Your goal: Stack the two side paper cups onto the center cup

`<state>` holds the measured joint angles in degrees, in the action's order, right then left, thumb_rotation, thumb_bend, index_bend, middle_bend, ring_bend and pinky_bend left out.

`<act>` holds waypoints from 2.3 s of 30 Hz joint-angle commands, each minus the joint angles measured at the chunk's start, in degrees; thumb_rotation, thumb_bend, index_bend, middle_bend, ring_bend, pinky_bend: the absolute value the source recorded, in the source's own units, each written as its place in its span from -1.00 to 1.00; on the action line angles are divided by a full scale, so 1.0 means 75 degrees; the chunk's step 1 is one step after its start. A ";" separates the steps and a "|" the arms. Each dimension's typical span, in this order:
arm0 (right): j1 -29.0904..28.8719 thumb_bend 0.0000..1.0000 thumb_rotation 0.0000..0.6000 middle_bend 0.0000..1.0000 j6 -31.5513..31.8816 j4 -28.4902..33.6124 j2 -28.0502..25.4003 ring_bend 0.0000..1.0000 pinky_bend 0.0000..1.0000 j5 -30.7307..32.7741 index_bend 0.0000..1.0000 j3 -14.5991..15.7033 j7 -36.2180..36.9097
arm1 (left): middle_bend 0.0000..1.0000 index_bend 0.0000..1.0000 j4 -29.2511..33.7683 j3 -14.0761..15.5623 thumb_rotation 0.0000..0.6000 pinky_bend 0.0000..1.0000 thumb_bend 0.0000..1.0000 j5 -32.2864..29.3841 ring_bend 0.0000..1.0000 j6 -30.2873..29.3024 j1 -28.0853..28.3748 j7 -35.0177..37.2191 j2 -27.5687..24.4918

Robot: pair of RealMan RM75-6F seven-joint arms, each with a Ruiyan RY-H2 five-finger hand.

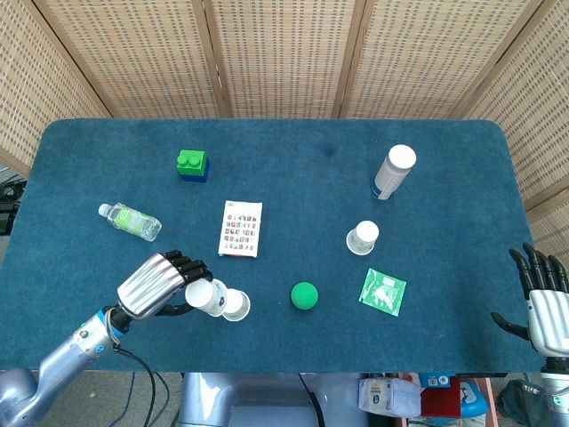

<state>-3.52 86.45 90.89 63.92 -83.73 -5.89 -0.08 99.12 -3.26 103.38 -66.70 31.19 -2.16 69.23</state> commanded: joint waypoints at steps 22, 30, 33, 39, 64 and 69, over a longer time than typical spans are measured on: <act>0.0011 -1.00 1.00 -1.00 -0.0022 -0.0023 -0.0110 -1.00 -1.00 0.0070 -1.00 -0.0051 0.0336 | -0.11 -0.07 -0.0297 0.0056 1.00 -0.06 -0.42 -0.0815 0.03 0.0800 0.0451 -0.0964 0.0872; 0.0002 -1.00 1.00 -1.00 -0.0043 -0.0026 -0.0117 -1.00 -1.00 0.0087 -1.00 -0.0060 0.0353 | -0.33 -0.09 -0.0209 0.0087 1.00 -0.22 -0.42 -0.0960 -0.29 0.0820 0.0479 -0.1222 0.0868; 0.0003 -1.00 1.00 -1.00 -0.0045 -0.0015 -0.0123 -1.00 -1.00 0.0089 -1.00 -0.0059 0.0347 | -0.73 -0.41 -0.0219 0.0124 1.00 -0.42 -0.43 -0.0963 -0.63 0.0832 0.0504 -0.1167 0.0907; 0.0007 -1.00 1.00 -1.00 -0.0055 -0.0014 -0.0131 -1.00 -1.00 0.0105 -1.00 -0.0058 0.0364 | -1.00 -1.00 -0.0186 0.0216 1.00 -0.76 -0.57 -0.0960 -1.00 0.0899 0.0546 -0.1325 0.0850; -0.1152 -1.00 1.00 -1.00 -0.1660 -0.0112 -0.0038 -1.00 -1.00 0.0018 -0.90 -0.0276 0.0550 | -1.00 -1.00 -0.0170 -0.0194 1.00 -1.00 -0.59 -0.3779 -1.00 -0.1773 -0.1732 -0.0928 -0.0478; -0.2027 -1.00 1.00 -0.99 -0.2413 -0.0155 0.0210 -1.00 -1.00 -0.0202 -0.82 -0.0578 0.0861 | -1.00 -1.00 -0.0169 -0.0225 1.00 -1.00 -0.59 -0.4335 -1.00 -0.1745 -0.2116 -0.0298 -0.0758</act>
<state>-15.53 71.50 89.82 64.40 -84.40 -8.77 5.34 98.30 -4.62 72.56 -79.53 17.10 -6.50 65.03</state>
